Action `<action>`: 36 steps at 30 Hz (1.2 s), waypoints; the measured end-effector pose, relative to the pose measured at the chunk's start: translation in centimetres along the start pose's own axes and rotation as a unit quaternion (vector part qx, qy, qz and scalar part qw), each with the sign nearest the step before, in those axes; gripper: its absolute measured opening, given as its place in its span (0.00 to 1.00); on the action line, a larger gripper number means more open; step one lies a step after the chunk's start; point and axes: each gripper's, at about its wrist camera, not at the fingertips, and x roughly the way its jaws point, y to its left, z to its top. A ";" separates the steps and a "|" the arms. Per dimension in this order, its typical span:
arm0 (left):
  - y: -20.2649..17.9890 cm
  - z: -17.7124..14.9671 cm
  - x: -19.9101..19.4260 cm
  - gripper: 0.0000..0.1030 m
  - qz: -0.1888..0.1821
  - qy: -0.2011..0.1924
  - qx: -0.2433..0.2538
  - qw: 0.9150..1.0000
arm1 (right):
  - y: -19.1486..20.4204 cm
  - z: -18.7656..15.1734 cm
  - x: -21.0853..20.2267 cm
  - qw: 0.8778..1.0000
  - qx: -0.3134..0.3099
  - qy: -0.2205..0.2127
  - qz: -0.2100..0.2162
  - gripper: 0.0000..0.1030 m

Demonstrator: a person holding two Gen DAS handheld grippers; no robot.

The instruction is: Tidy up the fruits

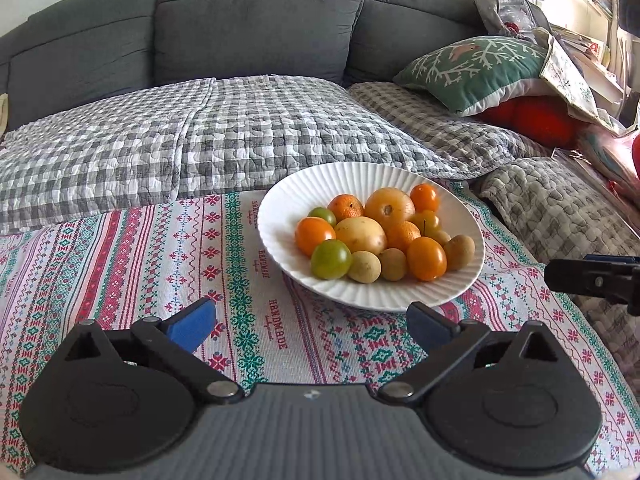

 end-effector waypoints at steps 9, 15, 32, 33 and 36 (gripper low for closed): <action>-0.5 -1.2 -4.1 0.93 0.039 0.024 -0.008 0.999 | 1.7 -0.9 -2.5 0.998 -0.018 0.030 -0.057 1.00; -0.4 -2.1 -6.0 0.93 0.068 0.071 -0.049 0.994 | 3.0 -1.4 -4.1 0.994 -0.017 0.057 -0.095 1.00; -0.8 -3.4 -8.4 0.93 0.108 0.075 -0.049 0.990 | 6.7 -4.1 -4.3 0.979 -0.130 0.095 -0.126 1.00; -0.8 -3.4 -8.4 0.93 0.108 0.075 -0.050 0.990 | 6.7 -4.1 -4.2 0.980 -0.124 0.099 -0.123 1.00; -0.8 -3.4 -8.4 0.93 0.105 0.077 -0.051 0.990 | 6.6 -3.9 -4.1 0.982 -0.105 0.106 -0.113 1.00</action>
